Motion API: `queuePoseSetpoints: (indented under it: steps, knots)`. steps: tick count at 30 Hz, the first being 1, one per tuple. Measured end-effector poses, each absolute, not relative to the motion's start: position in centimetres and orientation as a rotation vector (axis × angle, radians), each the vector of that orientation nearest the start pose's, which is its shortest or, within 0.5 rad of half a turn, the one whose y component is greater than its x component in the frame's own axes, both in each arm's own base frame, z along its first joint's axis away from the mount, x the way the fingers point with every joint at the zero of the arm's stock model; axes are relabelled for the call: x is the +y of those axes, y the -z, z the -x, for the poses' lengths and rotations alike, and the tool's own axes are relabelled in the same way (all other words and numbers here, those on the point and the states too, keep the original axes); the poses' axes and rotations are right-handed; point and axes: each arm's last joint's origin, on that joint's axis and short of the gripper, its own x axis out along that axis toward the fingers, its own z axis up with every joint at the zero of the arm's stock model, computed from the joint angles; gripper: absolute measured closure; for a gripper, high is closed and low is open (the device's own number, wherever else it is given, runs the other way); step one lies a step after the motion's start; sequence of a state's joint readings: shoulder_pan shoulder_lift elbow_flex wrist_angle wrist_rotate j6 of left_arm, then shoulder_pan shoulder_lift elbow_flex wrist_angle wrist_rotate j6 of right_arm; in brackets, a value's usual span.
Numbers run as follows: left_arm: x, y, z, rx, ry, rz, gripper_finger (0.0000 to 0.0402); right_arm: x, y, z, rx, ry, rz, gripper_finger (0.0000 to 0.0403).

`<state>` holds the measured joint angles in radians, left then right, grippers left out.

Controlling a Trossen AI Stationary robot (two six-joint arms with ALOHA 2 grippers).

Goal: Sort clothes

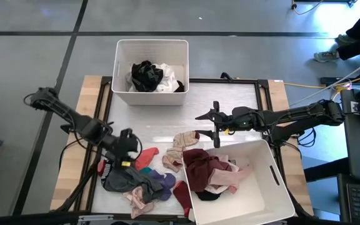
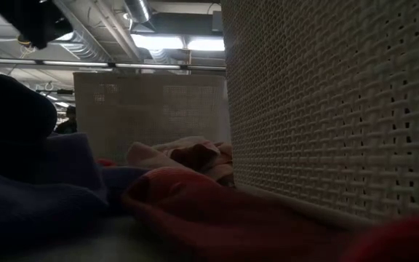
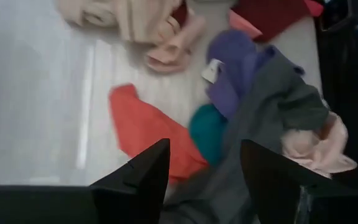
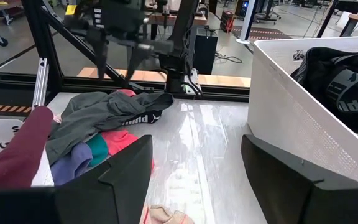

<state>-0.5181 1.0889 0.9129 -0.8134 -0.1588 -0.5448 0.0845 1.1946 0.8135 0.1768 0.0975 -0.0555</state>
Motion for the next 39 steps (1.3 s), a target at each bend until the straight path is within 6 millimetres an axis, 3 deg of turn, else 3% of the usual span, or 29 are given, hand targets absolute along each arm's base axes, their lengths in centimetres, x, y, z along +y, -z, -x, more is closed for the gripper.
queuePoseSetpoints:
  steps: [8,16,28,32,39]
  knots:
    - [-12.2,-23.8,-16.9,1.027,0.132,0.166,0.0218,2.0,-29.4,-26.7,0.204,0.008,0.072,0.0155]
    - [-15.1,-21.1,-17.6,1.048,0.226,0.061,0.0218,2.0,-29.4,-26.7,0.203,0.008,0.072,0.0155]
    - [-16.1,-17.3,-18.9,1.18,0.158,-0.029,0.0221,2.0,-29.4,-26.7,0.203,0.008,0.072,0.0155]
    - [-16.2,-17.2,-19.0,1.174,0.173,-0.04,0.0258,2.0,-29.4,-26.7,0.204,0.008,0.072,0.0155]
    - [-16.2,-17.2,-19.0,1.173,0.189,-0.064,0.0376,2.0,-29.4,-26.7,0.204,0.008,0.068,0.0155]
